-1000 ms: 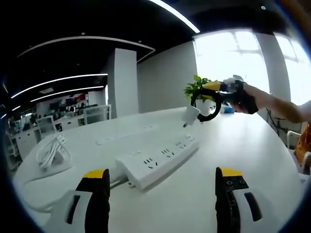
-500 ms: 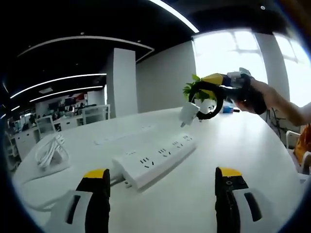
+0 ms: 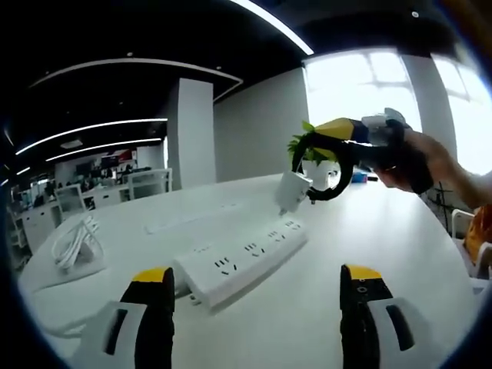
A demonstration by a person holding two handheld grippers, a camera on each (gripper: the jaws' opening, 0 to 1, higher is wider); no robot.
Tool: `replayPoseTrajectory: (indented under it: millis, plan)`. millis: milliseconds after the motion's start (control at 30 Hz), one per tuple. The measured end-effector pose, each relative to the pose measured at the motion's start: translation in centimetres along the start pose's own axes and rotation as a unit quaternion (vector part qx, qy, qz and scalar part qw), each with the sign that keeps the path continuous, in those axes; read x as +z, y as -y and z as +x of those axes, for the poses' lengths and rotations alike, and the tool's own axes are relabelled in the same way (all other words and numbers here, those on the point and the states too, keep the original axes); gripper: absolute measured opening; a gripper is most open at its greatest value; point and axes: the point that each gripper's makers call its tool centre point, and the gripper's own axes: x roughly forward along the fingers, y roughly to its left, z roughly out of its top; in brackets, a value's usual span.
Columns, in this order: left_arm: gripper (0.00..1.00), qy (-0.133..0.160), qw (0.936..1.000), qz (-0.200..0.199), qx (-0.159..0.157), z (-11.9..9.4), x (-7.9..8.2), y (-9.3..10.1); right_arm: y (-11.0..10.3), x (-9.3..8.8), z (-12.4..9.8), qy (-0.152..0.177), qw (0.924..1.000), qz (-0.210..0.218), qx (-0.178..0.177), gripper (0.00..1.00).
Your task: Straighten the power strip on the desk, plug the charger into it
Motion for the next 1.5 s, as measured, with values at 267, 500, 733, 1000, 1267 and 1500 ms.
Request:
replayPoseTrajectory:
  millis: [267, 500, 733, 1000, 1267, 1500]
  plan:
    - [0.89, 0.0, 0.9999, 0.007, -0.008, 0.8, 0.6, 0.7, 0.4, -1.3, 0.3, 0.012, 0.9999, 0.007, -0.007, 0.07]
    - [0.92, 0.017, 0.9972, 0.073, -0.002, 1.9, 2.5, 0.1, -0.1, -1.8, 0.0, 0.012, 0.9999, 0.003, -0.007, 0.08]
    - [0.99, 0.03, 0.9888, 0.146, -0.004, 3.0, 3.0, 0.3, 0.0, -2.1, 0.3, 0.009, 0.9999, 0.004, -0.006, 0.08]
    - [0.99, 0.039, 0.9825, 0.182, -0.011, 4.7, 3.8, 0.1, -0.3, -2.8, 0.5, -0.001, 1.0, 0.007, -0.001, 0.08]
    - [0.99, 0.047, 0.9776, 0.203, -0.029, 6.6, 4.9, 1.1, -0.4, -2.6, 0.5, 0.005, 1.0, 0.004, -0.001, 0.08]
    - [0.96, 0.047, 0.9761, 0.21, -0.027, 7.8, 6.1, 1.4, -0.4, -2.7, 0.3, 0.003, 0.9999, 0.01, 0.0, 0.08]
